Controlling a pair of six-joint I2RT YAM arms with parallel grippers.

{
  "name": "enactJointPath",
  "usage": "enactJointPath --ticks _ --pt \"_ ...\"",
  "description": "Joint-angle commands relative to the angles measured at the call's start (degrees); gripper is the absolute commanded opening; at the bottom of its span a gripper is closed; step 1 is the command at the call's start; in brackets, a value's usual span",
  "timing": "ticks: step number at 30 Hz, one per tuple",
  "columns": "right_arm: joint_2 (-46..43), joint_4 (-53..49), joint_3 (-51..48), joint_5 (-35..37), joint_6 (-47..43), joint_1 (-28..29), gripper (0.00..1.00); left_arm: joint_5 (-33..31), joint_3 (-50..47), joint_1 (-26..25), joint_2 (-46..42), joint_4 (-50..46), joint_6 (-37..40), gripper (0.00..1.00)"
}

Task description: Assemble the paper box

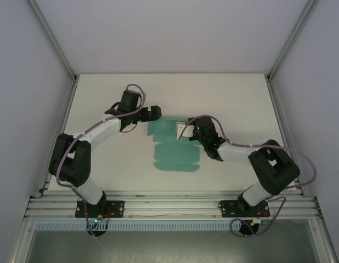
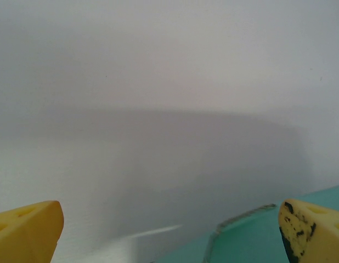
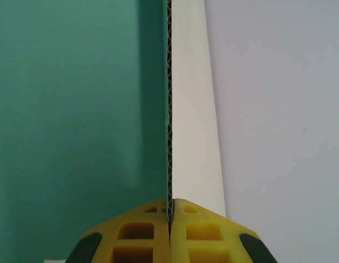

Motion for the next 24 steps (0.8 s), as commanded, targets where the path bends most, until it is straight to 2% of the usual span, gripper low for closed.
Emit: enactJointPath --ticks 1,8,11,16,24 --pt "-3.34 -2.0 1.05 -0.35 3.64 0.22 0.0 -1.78 0.73 -1.04 0.97 -1.88 1.84 1.0" --pt "-4.6 -4.13 1.91 0.66 5.7 0.31 0.0 -1.28 0.11 -3.07 1.82 1.18 1.47 1.0" --pt "-4.78 -5.56 3.09 1.08 9.19 0.23 0.0 1.57 -1.0 -3.66 1.6 3.95 0.63 1.0" --pt "-5.31 -7.15 4.96 1.95 14.04 0.14 0.0 -1.38 -3.59 -3.69 -0.88 6.07 -1.73 1.0" --pt "-6.92 -11.03 5.15 -6.33 16.45 -0.1 0.0 2.66 -8.31 -4.69 -2.87 18.91 -6.8 1.0"
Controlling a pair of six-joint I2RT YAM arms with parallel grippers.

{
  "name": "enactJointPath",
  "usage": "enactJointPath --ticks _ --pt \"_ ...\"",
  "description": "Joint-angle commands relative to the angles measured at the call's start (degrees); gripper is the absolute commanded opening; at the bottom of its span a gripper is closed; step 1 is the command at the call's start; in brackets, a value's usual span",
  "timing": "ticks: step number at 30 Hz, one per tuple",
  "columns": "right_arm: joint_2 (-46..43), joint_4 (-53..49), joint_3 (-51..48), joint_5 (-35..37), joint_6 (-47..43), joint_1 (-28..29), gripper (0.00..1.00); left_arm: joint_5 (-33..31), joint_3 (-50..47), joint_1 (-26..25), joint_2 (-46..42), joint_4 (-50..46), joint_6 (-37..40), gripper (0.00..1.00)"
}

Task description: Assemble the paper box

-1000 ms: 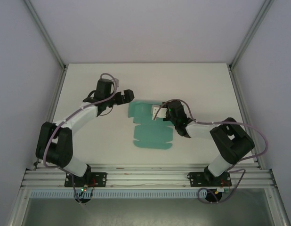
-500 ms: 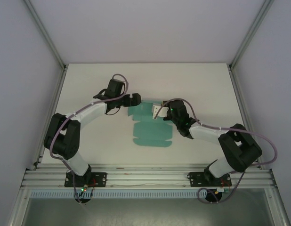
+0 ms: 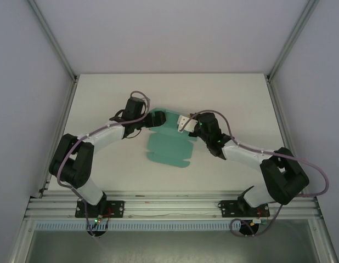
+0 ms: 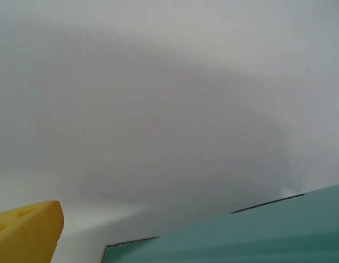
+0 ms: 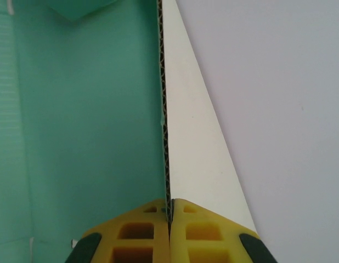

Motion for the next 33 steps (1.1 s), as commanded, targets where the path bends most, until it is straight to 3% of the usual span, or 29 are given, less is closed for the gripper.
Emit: enactJointPath --ticks 1,12,16,21,25,28,30,33 --pt "-1.02 -1.64 1.56 -4.77 1.75 0.12 0.0 2.62 -1.11 -1.57 -1.76 9.44 -3.12 1.0" --pt "-0.73 -2.74 1.8 -3.63 0.66 0.17 0.0 -4.7 2.51 -4.28 -0.47 5.94 -4.13 1.0" --pt "-1.39 -4.27 2.08 -2.82 1.54 -0.76 0.0 -10.15 -0.61 -3.73 -4.06 1.64 -1.32 1.0" --pt "-1.05 -7.07 3.19 -3.88 3.28 -3.0 0.0 -10.37 -7.57 -1.65 -11.43 -0.43 1.64 1.0" --pt "-1.8 -12.25 4.38 -8.66 5.21 -5.54 0.0 -6.64 -14.1 2.14 -17.24 1.35 0.97 1.0" --pt "-2.43 -15.12 5.3 -14.3 8.1 -7.99 0.0 1.95 -20.06 6.92 -20.48 7.89 0.34 0.98" --pt "-2.43 -15.64 5.35 -18.2 9.57 -9.45 0.0 9.02 -23.06 8.48 -21.09 14.03 1.38 0.92" --pt "-2.48 -17.16 6.14 -22.84 11.82 -11.07 0.0 13.84 -23.89 8.61 -19.56 19.27 2.33 0.78"
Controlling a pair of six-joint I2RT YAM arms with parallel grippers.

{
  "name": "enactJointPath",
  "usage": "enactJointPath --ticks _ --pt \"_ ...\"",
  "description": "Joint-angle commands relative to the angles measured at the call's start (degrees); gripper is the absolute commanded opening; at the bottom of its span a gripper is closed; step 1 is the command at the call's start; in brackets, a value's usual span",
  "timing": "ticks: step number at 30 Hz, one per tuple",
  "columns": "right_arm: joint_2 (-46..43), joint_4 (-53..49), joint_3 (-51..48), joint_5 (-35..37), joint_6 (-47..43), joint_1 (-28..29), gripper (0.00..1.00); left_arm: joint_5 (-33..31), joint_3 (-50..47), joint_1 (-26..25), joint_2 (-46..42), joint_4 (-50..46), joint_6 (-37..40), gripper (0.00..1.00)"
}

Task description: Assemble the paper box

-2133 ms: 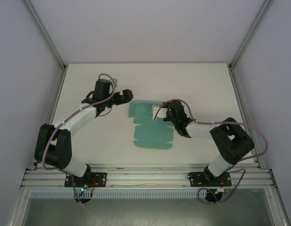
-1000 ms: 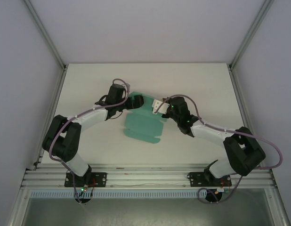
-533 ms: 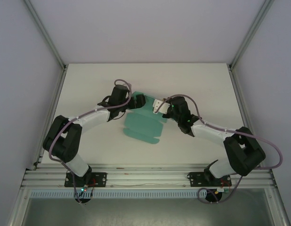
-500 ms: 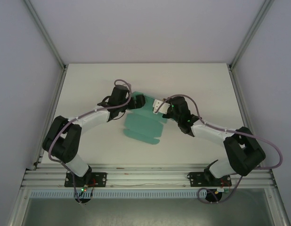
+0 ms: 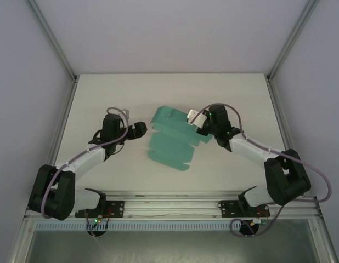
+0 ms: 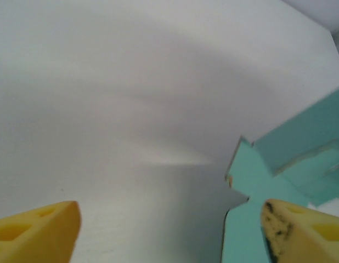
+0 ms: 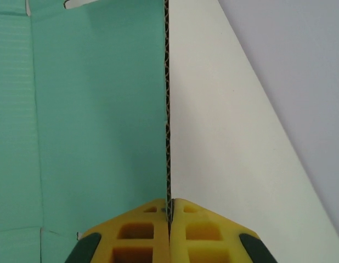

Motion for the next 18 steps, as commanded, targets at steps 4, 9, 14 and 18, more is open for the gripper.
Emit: enactJointPath --ticks 4,9,14,18 --pt "-0.83 -5.61 3.62 -11.56 5.92 -2.47 0.0 12.9 1.12 -0.13 6.11 16.38 -0.03 0.64" --pt "0.41 -6.73 4.71 -13.12 7.58 -3.72 0.0 14.84 2.18 -0.14 10.64 22.06 -1.29 0.57" --pt "1.05 -7.67 5.38 -15.27 7.81 -4.21 0.0 16.44 2.85 -0.16 12.65 23.34 -0.35 0.44" --pt "2.04 -8.84 6.3 -15.99 7.98 -4.35 0.0 16.59 2.76 -0.17 13.62 25.83 -0.74 0.28"
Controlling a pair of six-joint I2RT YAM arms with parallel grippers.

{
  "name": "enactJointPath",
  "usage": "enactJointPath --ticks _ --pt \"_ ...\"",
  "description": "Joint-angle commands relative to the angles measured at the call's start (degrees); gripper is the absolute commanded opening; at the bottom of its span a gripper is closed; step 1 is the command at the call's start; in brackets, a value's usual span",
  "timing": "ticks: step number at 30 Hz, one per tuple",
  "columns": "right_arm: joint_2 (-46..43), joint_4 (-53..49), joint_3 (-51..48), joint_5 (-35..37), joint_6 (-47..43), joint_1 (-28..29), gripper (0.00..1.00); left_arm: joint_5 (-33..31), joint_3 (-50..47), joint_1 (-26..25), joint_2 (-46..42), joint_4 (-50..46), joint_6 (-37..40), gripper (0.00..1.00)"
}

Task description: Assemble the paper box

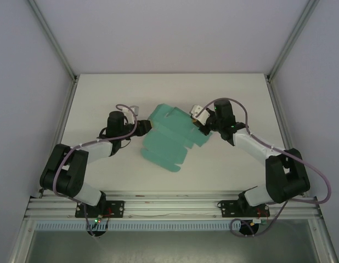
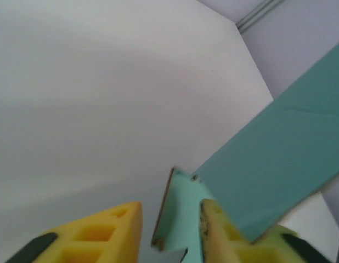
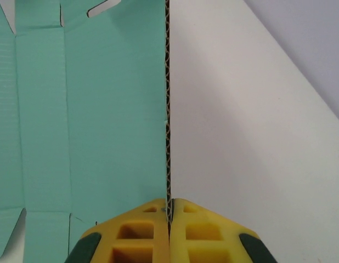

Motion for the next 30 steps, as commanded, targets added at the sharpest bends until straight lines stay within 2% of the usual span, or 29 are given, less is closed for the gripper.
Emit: enactJointPath --ticks 1,5,14,18,22,25,27,30 --pt "0.88 -1.43 2.13 -2.18 1.61 -0.27 0.0 1.9 1.11 -0.09 0.96 5.29 0.76 0.25" --pt "1.87 -1.27 3.55 -1.5 5.33 -0.6 0.0 2.16 0.94 -0.11 1.94 7.09 0.02 0.0" --pt "8.01 -6.86 10.5 -5.53 13.92 -3.83 0.0 3.85 -2.97 -0.51 -0.14 12.46 -0.37 0.0" --pt "10.3 -11.1 13.42 -10.65 15.01 -5.4 0.0 2.72 -5.01 -0.8 -1.47 14.32 -0.72 0.0" --pt "12.6 -13.46 15.42 -10.56 15.45 -6.01 0.0 4.03 -7.54 -1.72 -2.6 18.83 0.11 0.0" --pt "13.52 -15.43 16.91 -11.02 15.41 -5.99 0.0 -2.49 -5.66 -5.44 -5.2 9.69 7.06 0.0" --pt "13.84 -15.97 17.32 -10.69 15.84 -6.02 0.0 -10.79 -3.67 -9.89 -7.39 1.97 13.76 0.0" --pt "13.92 -17.49 17.81 -10.57 13.66 -5.95 0.0 -21.81 -1.51 -15.9 -9.0 -3.01 19.6 0.0"
